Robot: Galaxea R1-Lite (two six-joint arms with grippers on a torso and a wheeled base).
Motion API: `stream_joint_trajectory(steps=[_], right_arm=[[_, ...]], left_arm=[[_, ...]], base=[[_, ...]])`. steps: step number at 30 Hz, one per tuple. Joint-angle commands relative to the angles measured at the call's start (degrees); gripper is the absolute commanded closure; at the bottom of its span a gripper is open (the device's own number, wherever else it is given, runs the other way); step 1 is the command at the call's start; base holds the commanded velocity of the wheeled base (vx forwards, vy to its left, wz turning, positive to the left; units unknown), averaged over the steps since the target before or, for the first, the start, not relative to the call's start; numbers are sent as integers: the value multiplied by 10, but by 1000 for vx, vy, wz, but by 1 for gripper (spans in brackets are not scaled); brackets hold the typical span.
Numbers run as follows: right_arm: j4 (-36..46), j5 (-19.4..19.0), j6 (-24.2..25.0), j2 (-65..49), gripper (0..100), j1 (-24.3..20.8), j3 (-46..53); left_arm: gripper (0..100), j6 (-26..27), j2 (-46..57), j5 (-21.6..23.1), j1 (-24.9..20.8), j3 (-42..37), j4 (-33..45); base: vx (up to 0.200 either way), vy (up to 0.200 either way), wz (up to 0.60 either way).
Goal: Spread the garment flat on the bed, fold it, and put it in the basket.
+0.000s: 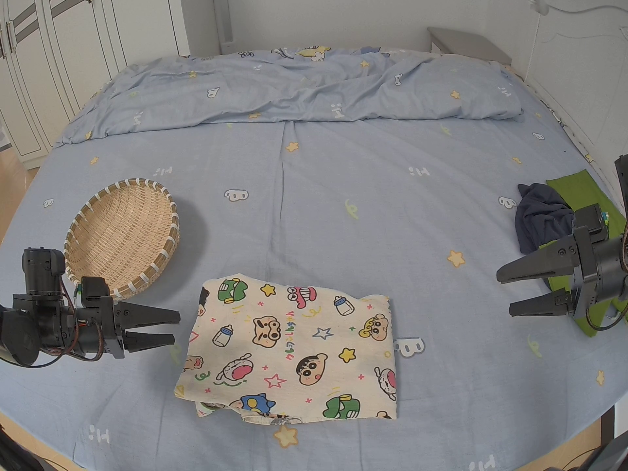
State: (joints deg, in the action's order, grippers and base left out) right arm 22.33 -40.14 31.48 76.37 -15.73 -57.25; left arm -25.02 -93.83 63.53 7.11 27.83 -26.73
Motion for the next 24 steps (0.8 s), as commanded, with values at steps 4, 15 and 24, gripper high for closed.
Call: stream_joint_trajectory(steps=[4, 15, 24], right_arm=[[0, -2, -1, 0, 0, -2, 3], [-1, -2, -1, 0, 0, -3, 6], [-1, -2, -1, 0, 0, -11, 9]], left_arm=[[0, 19, -124, -1, 25, -7, -53], [0, 89, -156, -3, 18, -10, -60], [0, 103, -190, -9, -30, -3, -67]], base=[[0, 0, 0], [0, 0, 0], [0, 0, 0]])
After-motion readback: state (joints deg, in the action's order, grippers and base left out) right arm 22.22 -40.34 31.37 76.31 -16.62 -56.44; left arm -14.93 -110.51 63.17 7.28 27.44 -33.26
